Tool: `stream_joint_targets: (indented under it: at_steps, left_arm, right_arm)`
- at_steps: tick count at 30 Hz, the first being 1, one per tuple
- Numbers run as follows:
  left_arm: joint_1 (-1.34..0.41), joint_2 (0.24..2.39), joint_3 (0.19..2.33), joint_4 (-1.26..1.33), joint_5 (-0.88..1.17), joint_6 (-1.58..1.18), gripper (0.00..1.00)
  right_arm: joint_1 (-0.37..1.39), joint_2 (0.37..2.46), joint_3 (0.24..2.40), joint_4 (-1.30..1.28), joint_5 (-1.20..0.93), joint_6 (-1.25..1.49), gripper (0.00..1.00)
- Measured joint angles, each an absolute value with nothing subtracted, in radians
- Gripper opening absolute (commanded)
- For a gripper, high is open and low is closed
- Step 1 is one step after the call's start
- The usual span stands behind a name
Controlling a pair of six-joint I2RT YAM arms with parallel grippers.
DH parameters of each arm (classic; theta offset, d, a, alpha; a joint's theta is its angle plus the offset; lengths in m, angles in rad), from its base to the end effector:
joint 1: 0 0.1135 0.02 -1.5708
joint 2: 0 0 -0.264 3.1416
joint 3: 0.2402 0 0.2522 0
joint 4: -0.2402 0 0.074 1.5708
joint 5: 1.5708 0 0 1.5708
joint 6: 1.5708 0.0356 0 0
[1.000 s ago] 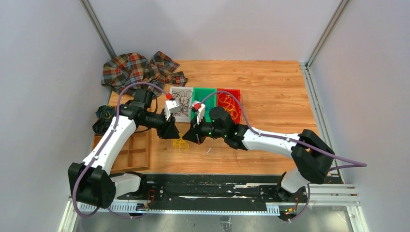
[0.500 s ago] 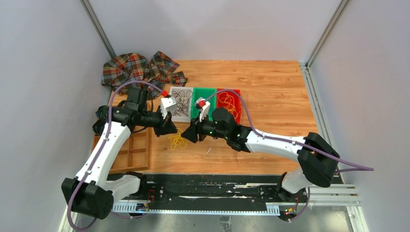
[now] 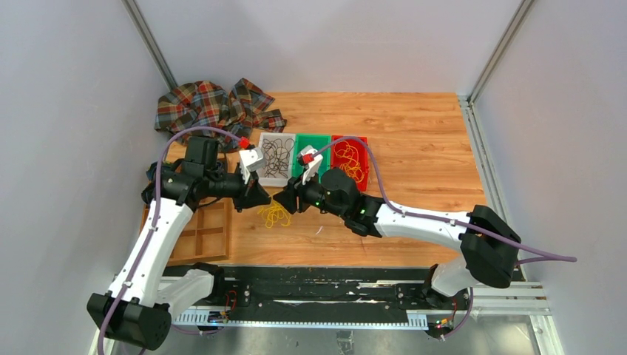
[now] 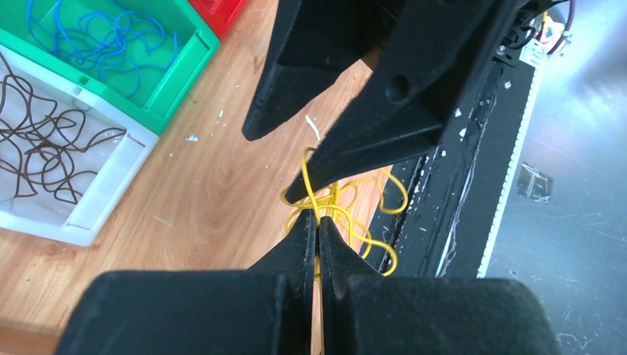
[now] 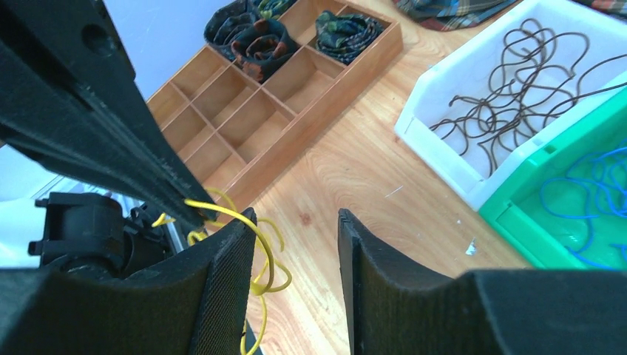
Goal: Untangle the cables
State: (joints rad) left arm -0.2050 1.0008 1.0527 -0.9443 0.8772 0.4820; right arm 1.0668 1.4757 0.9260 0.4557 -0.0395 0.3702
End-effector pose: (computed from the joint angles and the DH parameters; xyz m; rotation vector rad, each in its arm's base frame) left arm 0.1704 -0.0634 0.3331 1.0875 1.9556 -0.9181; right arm 0.1650 0.3021 0.2892 -0.6413 1.6720 1.0993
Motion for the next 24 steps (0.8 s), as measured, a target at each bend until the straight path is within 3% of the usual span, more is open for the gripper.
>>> stream_joint_targets:
  at_steps: [7,16,24]
  left_arm:
    - [-0.206,0.999,1.085,-0.955,0.899,0.477,0.01]
    - [-0.207,0.99,1.128,-0.987,0.909,0.481,0.01]
    - [-0.207,0.984,1.17,-0.998,0.749,0.538,0.01]
  right_arm:
    - [1.067,1.478,0.926,0.479,0.052,0.329,0.34]
    - [1.067,1.463,0.907,0.518,0.168,0.287,0.01]
    - [1.067,1.353,0.881,0.492,0.227,0.252,0.01]
